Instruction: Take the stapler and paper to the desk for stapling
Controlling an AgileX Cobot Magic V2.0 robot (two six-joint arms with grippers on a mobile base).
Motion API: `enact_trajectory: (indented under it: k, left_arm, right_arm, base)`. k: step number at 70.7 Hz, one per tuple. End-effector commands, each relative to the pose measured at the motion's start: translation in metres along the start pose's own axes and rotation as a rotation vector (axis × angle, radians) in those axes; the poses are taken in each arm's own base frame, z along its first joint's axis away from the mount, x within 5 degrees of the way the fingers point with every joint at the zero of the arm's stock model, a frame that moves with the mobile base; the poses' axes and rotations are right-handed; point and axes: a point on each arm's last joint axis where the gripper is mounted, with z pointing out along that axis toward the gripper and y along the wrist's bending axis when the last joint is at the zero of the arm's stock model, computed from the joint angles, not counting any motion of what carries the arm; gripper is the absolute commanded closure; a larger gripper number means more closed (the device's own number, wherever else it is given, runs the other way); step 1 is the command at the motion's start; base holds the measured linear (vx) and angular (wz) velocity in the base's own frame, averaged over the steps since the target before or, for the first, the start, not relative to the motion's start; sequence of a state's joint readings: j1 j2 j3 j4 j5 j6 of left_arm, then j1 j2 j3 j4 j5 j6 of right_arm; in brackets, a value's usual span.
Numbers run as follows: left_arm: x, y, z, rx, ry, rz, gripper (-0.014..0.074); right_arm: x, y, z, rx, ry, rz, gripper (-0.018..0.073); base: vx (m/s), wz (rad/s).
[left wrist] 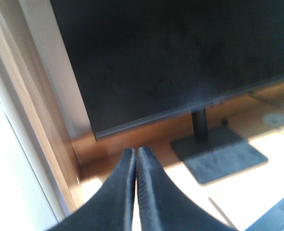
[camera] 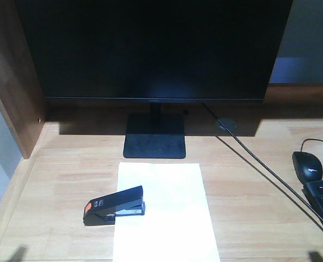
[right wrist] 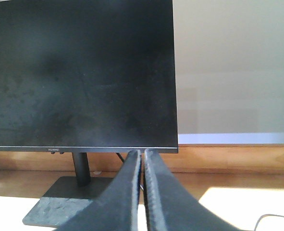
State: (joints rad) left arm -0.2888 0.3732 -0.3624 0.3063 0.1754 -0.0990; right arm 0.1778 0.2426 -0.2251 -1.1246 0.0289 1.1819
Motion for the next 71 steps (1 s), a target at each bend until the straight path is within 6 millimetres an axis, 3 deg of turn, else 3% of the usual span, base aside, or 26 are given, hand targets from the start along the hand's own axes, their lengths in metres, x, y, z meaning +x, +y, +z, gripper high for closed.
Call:
enact_trajectory:
  k: [1,52,71]
  left_arm:
    - [-0.0139,0.0009,-0.0014,0.005,-0.087,-0.008,0.0603]
    - [-0.0141,0.0009,-0.0014,0.005,-0.088,-0.011,0.0603]
    - [-0.0141,-0.0003,-0.0016,0.023,-0.087,-0.129,0.0603]
  right_arm:
    - [-0.0095,0.0028,0.0003,-0.026,-0.03,-0.01,0.0564]
    - [-0.0096,0.0028,0.0003,-0.026,-0.031,-0.011,0.0564]
    - [-0.0096,0.0028,0.0003,-0.026,-0.031,-0.011,0.0564]
  base:
    - [0.0,0.0]
    - [0.0,0.0]
    - [0.0,0.0]
